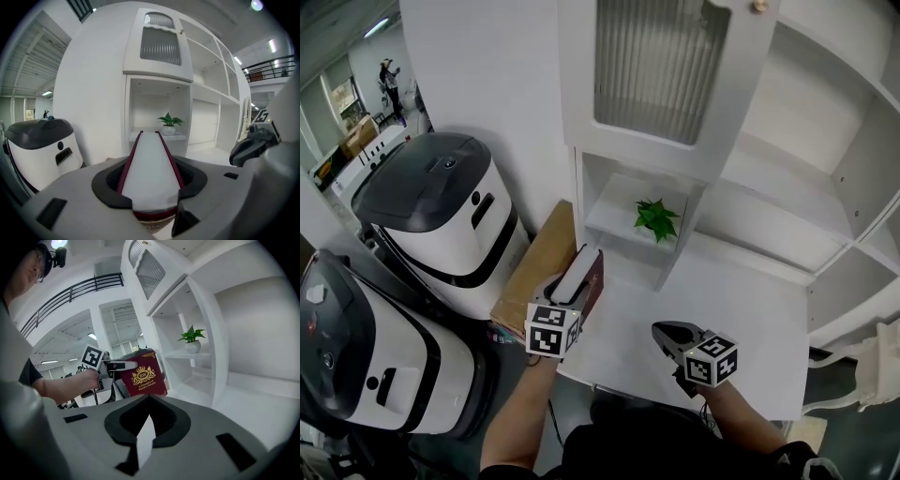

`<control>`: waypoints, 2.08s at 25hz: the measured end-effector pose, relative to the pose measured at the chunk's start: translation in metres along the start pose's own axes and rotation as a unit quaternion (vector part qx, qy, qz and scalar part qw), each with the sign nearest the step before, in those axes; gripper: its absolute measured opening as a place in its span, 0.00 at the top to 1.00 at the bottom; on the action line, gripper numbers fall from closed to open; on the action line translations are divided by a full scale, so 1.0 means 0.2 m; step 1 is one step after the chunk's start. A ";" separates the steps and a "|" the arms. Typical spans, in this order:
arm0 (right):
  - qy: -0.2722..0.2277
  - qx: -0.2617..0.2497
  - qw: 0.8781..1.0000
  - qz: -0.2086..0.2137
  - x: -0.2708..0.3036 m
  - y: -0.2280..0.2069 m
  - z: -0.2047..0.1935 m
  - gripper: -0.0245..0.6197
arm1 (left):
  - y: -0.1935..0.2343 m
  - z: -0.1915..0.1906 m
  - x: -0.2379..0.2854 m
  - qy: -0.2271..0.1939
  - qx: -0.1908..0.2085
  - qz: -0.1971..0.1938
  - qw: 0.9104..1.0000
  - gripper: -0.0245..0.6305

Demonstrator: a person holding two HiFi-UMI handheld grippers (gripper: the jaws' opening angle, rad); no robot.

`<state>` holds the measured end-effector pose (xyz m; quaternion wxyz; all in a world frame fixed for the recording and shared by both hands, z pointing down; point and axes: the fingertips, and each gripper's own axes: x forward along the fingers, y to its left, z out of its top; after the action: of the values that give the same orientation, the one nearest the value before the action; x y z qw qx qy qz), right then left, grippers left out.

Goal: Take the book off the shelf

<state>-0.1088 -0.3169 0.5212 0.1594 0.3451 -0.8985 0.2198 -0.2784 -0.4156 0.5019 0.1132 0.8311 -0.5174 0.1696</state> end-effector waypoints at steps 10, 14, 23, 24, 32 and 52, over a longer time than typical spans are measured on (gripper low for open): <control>-0.034 -0.028 0.999 -0.005 -0.42 -0.26 -0.02 0.94 | -0.47 0.26 -0.01 -0.034 0.005 -0.022 0.999 0.62; -0.055 -0.028 0.998 -0.032 -0.73 -0.50 -0.04 0.94 | -0.76 0.33 0.07 -0.042 -0.005 -0.033 0.999 0.62; -0.138 0.024 0.985 -0.096 -1.20 -0.89 -0.08 0.94 | -1.29 0.46 0.13 -0.058 0.018 -0.041 0.997 0.62; -0.151 0.028 0.983 -0.105 -1.24 -0.92 -0.07 0.94 | -1.32 0.47 0.13 -0.059 0.013 -0.041 0.997 0.62; -0.193 0.014 0.974 -0.114 -1.36 -0.97 0.00 0.94 | -1.48 0.45 0.19 -0.056 0.008 -0.055 0.997 0.62; -0.199 -0.045 0.971 -0.128 -1.23 -0.77 0.19 0.94 | -1.18 0.58 0.15 -0.081 0.021 -0.056 0.995 0.62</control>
<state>0.1677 -0.3023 0.4247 0.0199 0.4863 -0.8695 0.0841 -0.0355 -0.3781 0.4048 0.0629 0.8722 -0.4734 0.1060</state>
